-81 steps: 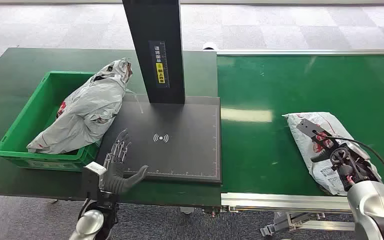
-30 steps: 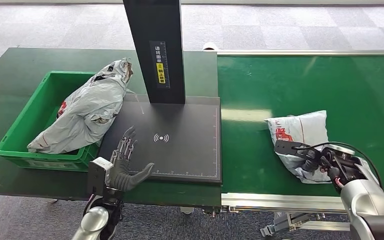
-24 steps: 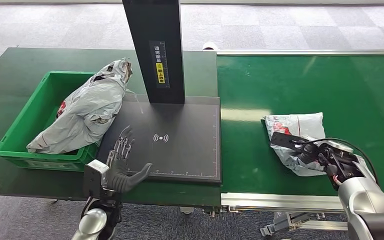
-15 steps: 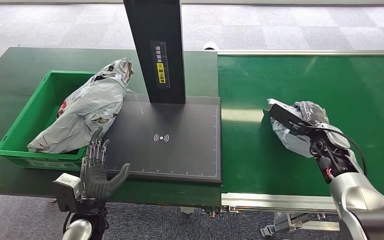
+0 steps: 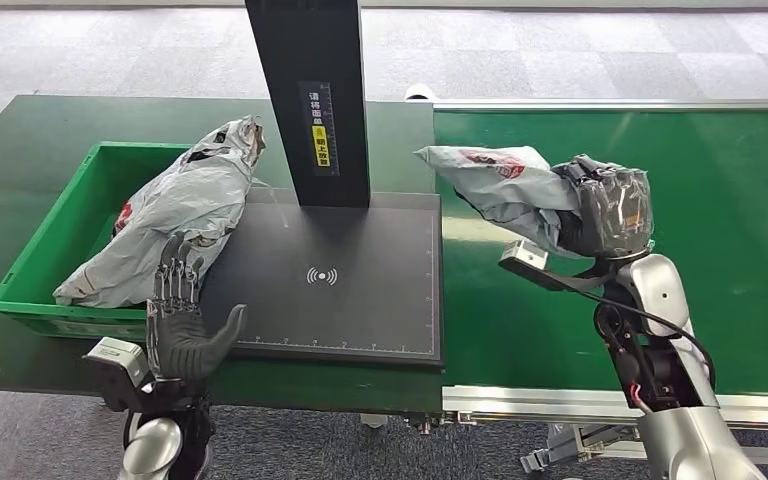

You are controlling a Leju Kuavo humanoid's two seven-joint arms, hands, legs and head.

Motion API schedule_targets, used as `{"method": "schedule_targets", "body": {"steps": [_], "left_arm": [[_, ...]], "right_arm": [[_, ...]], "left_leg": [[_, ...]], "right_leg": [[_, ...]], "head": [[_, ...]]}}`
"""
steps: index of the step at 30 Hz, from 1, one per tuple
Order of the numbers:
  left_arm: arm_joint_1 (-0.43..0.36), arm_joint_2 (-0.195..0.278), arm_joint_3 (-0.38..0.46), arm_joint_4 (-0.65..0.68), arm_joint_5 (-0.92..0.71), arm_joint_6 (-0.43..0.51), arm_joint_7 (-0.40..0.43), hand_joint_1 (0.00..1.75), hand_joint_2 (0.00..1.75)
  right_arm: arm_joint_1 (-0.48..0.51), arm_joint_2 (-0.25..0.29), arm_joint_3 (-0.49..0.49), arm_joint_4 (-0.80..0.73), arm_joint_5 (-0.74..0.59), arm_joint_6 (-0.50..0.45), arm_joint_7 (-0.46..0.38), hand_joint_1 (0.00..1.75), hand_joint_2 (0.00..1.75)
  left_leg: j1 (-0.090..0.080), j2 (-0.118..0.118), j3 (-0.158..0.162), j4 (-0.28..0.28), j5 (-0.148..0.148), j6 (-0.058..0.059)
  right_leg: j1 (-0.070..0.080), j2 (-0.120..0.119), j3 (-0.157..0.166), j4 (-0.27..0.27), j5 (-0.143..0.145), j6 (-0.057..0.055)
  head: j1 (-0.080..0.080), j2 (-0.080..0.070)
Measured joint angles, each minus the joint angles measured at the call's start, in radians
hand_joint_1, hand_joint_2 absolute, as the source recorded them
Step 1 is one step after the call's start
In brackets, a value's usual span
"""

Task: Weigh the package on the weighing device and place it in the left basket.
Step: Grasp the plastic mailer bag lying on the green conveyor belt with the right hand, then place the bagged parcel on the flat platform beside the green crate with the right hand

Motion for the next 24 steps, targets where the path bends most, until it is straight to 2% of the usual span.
{"method": "schedule_targets", "body": {"steps": [5, 12, 24], "left_arm": [[-0.045, -0.001, -0.010, 0.041, 0.019, -0.010, -0.002, 0.00, 1.75], [-0.098, -0.004, -0.040, 0.099, 0.043, -0.021, -0.015, 0.00, 1.75], [-0.114, -0.004, -0.050, 0.128, 0.049, -0.024, -0.017, 0.00, 1.75]], "right_arm": [[0.020, 0.022, 0.125, -0.052, 0.058, -0.016, -0.017, 1.75, 1.75], [-0.040, 0.092, 0.292, 0.036, 0.048, -0.027, -0.026, 1.75, 1.75], [-0.089, 0.130, 0.369, 0.132, 0.039, -0.030, -0.029, 1.75, 1.75]], "left_leg": [[0.000, 0.000, 0.001, 0.000, 0.001, 0.000], [0.000, 0.000, 0.001, 0.000, 0.001, 0.000], [0.000, 0.000, 0.000, 0.000, 0.001, 0.000]], "right_leg": [[0.000, 0.000, 0.000, 0.000, 0.000, 0.000], [0.000, 0.000, 0.000, 0.000, 0.000, 0.000], [0.000, 0.000, 0.000, 0.000, 0.000, 0.000]], "head": [[0.000, 0.000], [0.000, 0.000], [0.000, 0.000]]}}
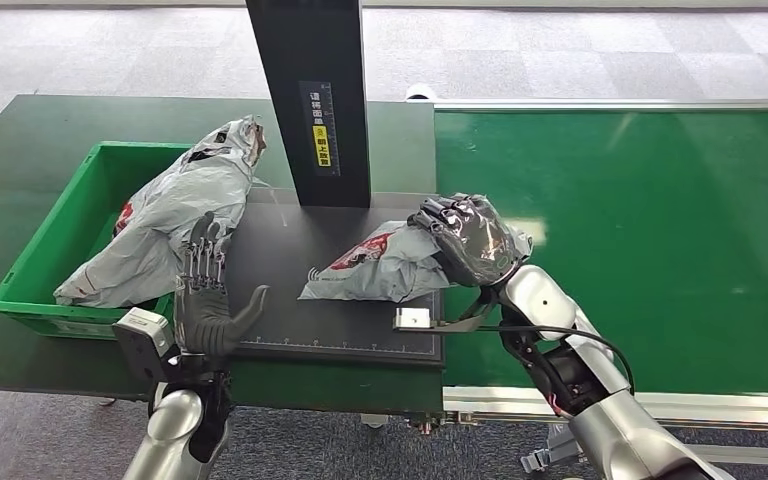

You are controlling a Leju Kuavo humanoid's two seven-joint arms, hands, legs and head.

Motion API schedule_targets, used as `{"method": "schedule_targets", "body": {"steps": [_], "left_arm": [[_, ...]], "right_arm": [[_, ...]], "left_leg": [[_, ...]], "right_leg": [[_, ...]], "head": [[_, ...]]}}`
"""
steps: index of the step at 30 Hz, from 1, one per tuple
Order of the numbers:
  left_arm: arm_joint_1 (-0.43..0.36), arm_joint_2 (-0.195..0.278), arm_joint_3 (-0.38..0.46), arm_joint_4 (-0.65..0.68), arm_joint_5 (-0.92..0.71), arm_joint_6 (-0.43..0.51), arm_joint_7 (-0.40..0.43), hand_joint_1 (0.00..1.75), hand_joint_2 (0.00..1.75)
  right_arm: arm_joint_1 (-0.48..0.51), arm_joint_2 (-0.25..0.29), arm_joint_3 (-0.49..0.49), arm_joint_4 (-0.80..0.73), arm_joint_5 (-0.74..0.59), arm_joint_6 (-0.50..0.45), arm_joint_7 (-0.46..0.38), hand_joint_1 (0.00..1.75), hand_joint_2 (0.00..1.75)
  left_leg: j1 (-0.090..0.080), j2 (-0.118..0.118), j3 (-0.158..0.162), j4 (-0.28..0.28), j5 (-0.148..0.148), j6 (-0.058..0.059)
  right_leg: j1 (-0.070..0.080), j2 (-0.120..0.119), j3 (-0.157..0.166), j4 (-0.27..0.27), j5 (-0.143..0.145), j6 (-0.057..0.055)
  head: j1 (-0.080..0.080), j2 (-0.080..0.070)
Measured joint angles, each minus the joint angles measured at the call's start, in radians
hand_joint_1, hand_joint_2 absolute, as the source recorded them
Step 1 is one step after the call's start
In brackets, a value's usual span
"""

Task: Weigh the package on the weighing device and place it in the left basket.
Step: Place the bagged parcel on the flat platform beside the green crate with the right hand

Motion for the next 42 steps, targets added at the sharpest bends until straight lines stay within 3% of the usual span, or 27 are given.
{"method": "schedule_targets", "body": {"steps": [3, 11, 13, 18, 22, 26, 36, 42], "left_arm": [[-0.011, -0.002, -0.008, 0.008, 0.006, -0.003, 0.002, 0.00, 1.75], [-0.074, -0.007, -0.040, 0.051, 0.027, -0.020, 0.029, 0.00, 1.75], [-0.093, -0.008, -0.047, 0.079, 0.032, -0.028, 0.031, 0.00, 1.75], [-0.126, -0.016, -0.066, 0.150, 0.038, -0.043, 0.023, 0.00, 1.75], [-0.126, -0.017, -0.070, 0.176, 0.039, -0.034, 0.007, 0.00, 1.75], [-0.092, -0.008, -0.061, 0.161, 0.047, -0.016, -0.002, 0.00, 1.75], [-0.018, 0.010, -0.041, 0.083, 0.038, -0.005, 0.000, 0.00, 1.75], [-0.006, 0.012, -0.032, 0.052, 0.021, -0.017, 0.026, 0.00, 1.75]], "right_arm": [[-0.032, 0.030, 0.027, 0.067, -0.002, 0.028, -0.003, 1.75, 1.75], [-0.068, 0.175, 0.119, 0.355, -0.031, 0.166, 0.025, 1.75, 1.75], [-0.064, 0.193, 0.126, 0.402, -0.065, 0.207, 0.027, 1.75, 1.75], [-0.047, 0.214, 0.128, 0.479, -0.178, 0.438, 0.028, 1.75, 1.75], [-0.042, 0.221, 0.119, 0.509, -0.245, 0.496, -0.006, 1.75, 1.75], [-0.035, 0.226, 0.101, 0.517, -0.293, 0.457, -0.051, 0.02, 1.75], [0.039, 0.222, -0.059, 0.448, -0.575, 0.437, -0.249, 0.00, 1.75], [0.094, 0.207, -0.155, 0.314, -0.684, 0.447, -0.284, 0.00, 1.75]], "left_leg": [[0.000, 0.001, 0.001, 0.000, 0.000, 0.000], [0.001, 0.001, 0.002, 0.000, 0.000, 0.000], [0.001, 0.001, 0.002, 0.000, 0.000, 0.000], [0.000, 0.003, 0.004, 0.000, -0.001, 0.000], [0.001, 0.005, 0.011, -0.001, -0.003, -0.001], [0.001, 0.005, 0.014, -0.001, -0.003, -0.001], [0.001, 0.004, 0.011, -0.001, -0.002, -0.002], [0.001, 0.004, 0.008, 0.000, -0.002, -0.002]], "right_leg": [[0.000, 0.001, 0.000, 0.000, 0.000, 0.000], [0.002, 0.000, 0.001, 0.000, 0.000, 0.000], [0.001, 0.000, 0.001, 0.000, 0.000, 0.000], [0.001, 0.002, 0.002, 0.000, 0.000, 0.000], [0.001, 0.004, 0.009, -0.001, -0.001, -0.001], [0.001, 0.004, 0.012, 0.000, -0.001, -0.001], [0.001, 0.004, 0.010, 0.000, -0.001, -0.001], [0.001, 0.003, 0.006, 0.000, -0.001, -0.001]], "head": [[0.000, 0.000], [0.000, 0.000], [0.000, 0.000], [0.000, 0.000], [0.000, 0.000], [0.000, 0.000], [0.000, 0.000], [0.000, 0.000]]}}
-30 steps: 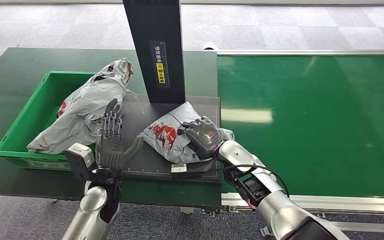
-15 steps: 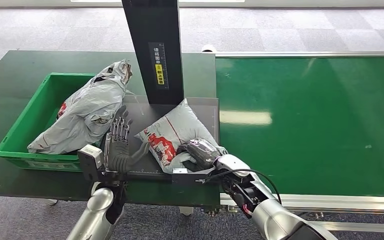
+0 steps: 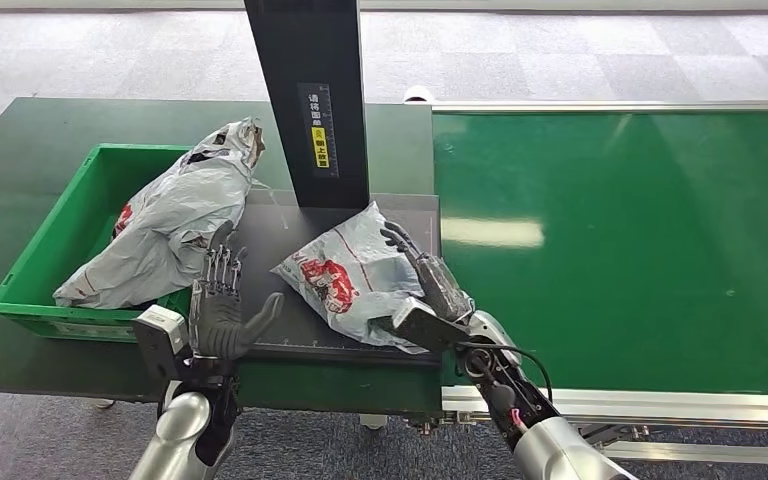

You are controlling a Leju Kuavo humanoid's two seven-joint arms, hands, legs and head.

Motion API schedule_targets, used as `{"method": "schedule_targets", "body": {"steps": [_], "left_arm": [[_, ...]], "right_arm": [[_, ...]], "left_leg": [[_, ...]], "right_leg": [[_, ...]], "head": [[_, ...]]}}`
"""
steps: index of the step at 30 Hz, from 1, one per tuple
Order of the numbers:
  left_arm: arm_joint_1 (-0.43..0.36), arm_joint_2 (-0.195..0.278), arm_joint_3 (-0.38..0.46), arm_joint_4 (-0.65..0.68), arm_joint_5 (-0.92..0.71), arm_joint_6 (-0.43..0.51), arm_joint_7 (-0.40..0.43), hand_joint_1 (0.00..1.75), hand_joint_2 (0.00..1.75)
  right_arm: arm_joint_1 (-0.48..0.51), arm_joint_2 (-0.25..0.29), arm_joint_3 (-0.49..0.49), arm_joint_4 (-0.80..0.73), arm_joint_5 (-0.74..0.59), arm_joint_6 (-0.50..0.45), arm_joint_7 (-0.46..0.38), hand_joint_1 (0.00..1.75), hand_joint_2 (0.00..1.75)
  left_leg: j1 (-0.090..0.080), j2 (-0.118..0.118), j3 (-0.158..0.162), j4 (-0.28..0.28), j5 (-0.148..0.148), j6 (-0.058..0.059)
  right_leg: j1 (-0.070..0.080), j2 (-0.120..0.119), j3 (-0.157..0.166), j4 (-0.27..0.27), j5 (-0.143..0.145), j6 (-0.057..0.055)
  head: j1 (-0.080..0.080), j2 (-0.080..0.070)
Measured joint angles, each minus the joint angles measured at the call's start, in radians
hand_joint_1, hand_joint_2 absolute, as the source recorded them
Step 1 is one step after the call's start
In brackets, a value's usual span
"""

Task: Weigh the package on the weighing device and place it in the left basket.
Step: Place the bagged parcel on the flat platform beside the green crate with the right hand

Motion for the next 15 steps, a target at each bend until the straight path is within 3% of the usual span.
{"method": "schedule_targets", "body": {"steps": [15], "left_arm": [[0.035, 0.001, 0.020, -0.048, -0.089, 0.007, 0.026, 0.00, 1.75]], "right_arm": [[0.133, -0.067, -0.136, -0.373, -0.237, 0.105, 0.004, 0.00, 1.75]], "left_leg": [[0.000, 0.000, -0.003, 0.000, 0.000, 0.000]], "right_leg": [[0.000, 0.000, -0.003, 0.000, 0.000, 0.000]], "head": [[0.000, 0.000]]}}
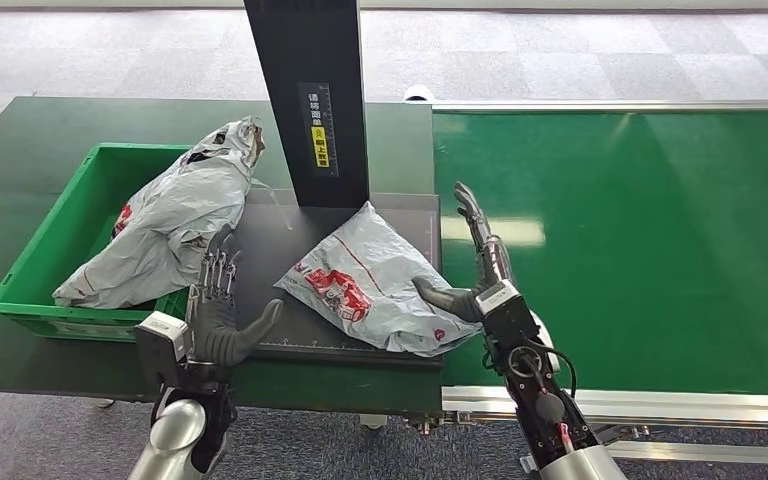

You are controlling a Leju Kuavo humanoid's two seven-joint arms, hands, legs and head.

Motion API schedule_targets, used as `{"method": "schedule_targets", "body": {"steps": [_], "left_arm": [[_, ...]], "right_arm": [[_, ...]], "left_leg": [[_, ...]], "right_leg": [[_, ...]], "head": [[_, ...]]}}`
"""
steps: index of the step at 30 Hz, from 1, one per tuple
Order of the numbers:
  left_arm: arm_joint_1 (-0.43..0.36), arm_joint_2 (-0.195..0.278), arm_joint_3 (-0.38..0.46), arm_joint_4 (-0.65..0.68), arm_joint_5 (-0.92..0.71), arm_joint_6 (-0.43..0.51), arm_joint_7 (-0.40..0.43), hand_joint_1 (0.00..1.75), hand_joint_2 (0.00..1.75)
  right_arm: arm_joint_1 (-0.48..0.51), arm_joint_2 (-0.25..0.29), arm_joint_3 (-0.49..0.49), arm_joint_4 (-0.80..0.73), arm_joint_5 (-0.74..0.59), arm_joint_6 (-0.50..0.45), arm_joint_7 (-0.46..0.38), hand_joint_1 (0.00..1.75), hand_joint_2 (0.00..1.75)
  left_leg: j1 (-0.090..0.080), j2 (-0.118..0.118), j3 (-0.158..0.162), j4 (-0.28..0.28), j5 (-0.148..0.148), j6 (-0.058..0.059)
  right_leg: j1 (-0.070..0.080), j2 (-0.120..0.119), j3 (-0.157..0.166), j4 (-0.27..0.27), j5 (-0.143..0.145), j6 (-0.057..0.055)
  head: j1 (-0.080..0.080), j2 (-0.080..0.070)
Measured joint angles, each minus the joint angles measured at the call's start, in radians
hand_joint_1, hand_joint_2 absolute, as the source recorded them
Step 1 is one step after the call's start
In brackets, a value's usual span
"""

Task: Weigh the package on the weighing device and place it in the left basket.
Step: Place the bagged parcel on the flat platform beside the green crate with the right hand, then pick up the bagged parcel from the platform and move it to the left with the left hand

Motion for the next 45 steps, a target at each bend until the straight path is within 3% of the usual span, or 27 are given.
{"method": "schedule_targets", "body": {"steps": [9, 20, 24, 31, 39, 45], "left_arm": [[0.001, 0.000, -0.012, 0.001, -0.135, 0.048, 0.022, 0.00, 1.75], [0.015, 0.001, -0.050, 0.003, -0.202, 0.038, 0.057, 0.00, 1.75], [-0.003, -0.001, -0.065, 0.019, -0.235, 0.053, 0.064, 0.00, 1.75], [-0.113, -0.029, -0.117, 0.135, -0.378, 0.056, 0.154, 0.00, 1.75], [-0.327, -0.086, -0.223, 0.450, -0.705, 0.079, 0.327, 0.00, 1.75], [-0.398, -0.111, -0.261, 0.600, -0.748, 0.080, 0.356, 0.00, 1.75]], "right_arm": [[0.020, -0.019, -0.074, -0.036, -0.289, 0.225, 0.064, 0.00, 1.75], [0.117, -0.066, -0.150, -0.072, -0.427, 0.226, 0.206, 0.00, 1.75], [0.151, -0.076, -0.162, -0.071, -0.418, 0.248, 0.229, 0.00, 1.75], [0.191, -0.068, -0.162, -0.055, -0.317, 0.267, 0.222, 0.00, 1.75], [0.194, -0.038, -0.176, -0.052, -0.248, 0.273, 0.216, 0.00, 1.75], [0.197, -0.033, -0.196, -0.052, -0.239, 0.276, 0.217, 0.00, 1.75]], "left_leg": [[0.000, 0.000, 0.000, 0.000, 0.000, 0.000], [0.000, 0.000, -0.001, 0.000, -0.001, 0.000], [0.000, 0.000, -0.001, 0.000, -0.001, 0.000], [0.000, 0.000, -0.001, 0.000, 0.000, 0.000], [0.000, -0.001, -0.002, 0.001, 0.000, 0.001], [0.000, -0.001, -0.002, 0.001, 0.000, 0.001]], "right_leg": [[0.000, 0.000, 0.000, 0.000, 0.000, 0.000], [0.000, 0.000, -0.002, 0.000, 0.000, 0.000], [0.000, 0.000, -0.002, 0.000, 0.000, 0.000], [0.000, 0.000, -0.002, 0.000, 0.000, 0.000], [0.000, -0.001, -0.001, 0.000, 0.000, 0.000], [0.000, -0.001, -0.002, 0.000, 0.000, 0.000]], "head": [[0.000, 0.000], [0.000, 0.000], [0.000, 0.000], [0.000, 0.000], [0.000, 0.000], [0.000, 0.000]]}}
